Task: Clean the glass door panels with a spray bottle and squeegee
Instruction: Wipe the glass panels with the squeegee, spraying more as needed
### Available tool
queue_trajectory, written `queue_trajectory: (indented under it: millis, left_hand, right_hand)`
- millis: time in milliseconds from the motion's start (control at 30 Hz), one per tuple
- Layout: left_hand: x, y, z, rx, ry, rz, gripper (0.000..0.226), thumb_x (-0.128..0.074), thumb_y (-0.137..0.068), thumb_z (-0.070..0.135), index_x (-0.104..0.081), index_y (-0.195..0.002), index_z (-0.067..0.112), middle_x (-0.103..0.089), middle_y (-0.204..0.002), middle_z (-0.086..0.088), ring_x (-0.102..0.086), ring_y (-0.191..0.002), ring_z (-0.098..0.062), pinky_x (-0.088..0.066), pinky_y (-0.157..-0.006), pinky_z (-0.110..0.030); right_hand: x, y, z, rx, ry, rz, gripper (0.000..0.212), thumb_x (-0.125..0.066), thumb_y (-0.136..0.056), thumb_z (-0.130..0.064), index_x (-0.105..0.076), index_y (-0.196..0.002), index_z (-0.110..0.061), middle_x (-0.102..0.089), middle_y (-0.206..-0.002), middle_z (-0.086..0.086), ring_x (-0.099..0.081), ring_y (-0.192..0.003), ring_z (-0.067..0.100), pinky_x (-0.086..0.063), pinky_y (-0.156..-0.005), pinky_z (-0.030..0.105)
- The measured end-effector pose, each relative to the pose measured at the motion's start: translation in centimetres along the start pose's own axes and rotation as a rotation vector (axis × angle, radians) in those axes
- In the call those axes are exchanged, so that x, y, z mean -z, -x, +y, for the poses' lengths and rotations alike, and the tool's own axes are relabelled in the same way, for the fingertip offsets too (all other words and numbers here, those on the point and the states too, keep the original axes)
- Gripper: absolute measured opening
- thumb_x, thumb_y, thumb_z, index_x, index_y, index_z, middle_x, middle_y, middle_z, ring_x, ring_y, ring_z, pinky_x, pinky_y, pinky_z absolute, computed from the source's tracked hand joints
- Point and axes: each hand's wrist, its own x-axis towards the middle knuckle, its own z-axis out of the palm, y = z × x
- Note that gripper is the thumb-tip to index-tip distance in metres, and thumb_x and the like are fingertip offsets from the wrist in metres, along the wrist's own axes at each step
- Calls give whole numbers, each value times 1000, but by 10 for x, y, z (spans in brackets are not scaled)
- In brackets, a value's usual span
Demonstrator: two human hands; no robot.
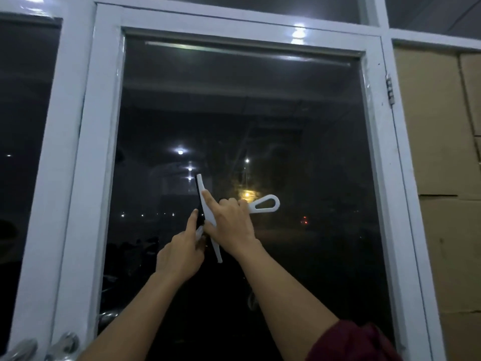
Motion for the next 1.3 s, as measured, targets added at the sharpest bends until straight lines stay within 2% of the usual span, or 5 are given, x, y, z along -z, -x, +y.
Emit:
queue_trajectory:
  millis: [333, 500, 800, 1167, 1300]
  left_hand:
    - [-11, -13, 4, -1, -12, 93, 67, -39, -103, 41, 0, -157, 42, -55, -79, 12, -51, -58, -3, -37, -47, -25]
    - [-25, -20, 12, -39, -29, 73, 68, -40, -103, 40, 3, -155, 43, -63, -84, 7, -61, -67, -12, -54, -61, -34]
    - [-42, -26, 1, -27, -20, 97, 69, -43, -103, 37, -1, -158, 38, -65, -85, 8, -60, -64, -9, -56, -61, -36]
    - [-49, -29, -2, -44, 26, 110, 72, -44, -102, 36, 5, -155, 43, -63, -86, 8, -59, -61, -8, -53, -57, -34]
    - [-55, -29, 0, 0, 21, 159, 73, -46, -100, 37, 3, -152, 49, -68, -107, 0, -65, -79, -22, -46, -66, -37]
  right_hand:
    - [-31, -17, 21, -114, 79, 85, 61, -51, -93, -41, -26, -147, -26, -49, -73, 0, -51, -74, 21, -37, -76, 41]
    - [-43, -11, 65, -135, 91, 167, 64, -47, -88, -50, -33, -146, -28, -52, -73, 0, -47, -69, 18, -32, -69, 39]
    - [-35, 43, 190, -310, 82, 183, 67, -38, -86, -57, -34, -145, -26, -39, -63, -7, -40, -58, 12, -34, -66, 34]
    - [-37, -37, 76, -50, 58, 257, 55, -45, -94, -48, -36, -145, -29, -52, -68, -3, -49, -62, 16, -36, -70, 37]
    - [-45, -53, 69, -57, 54, 246, 53, -48, -92, -49, -42, -141, -32, -54, -65, -3, -45, -60, 16, -27, -67, 36]
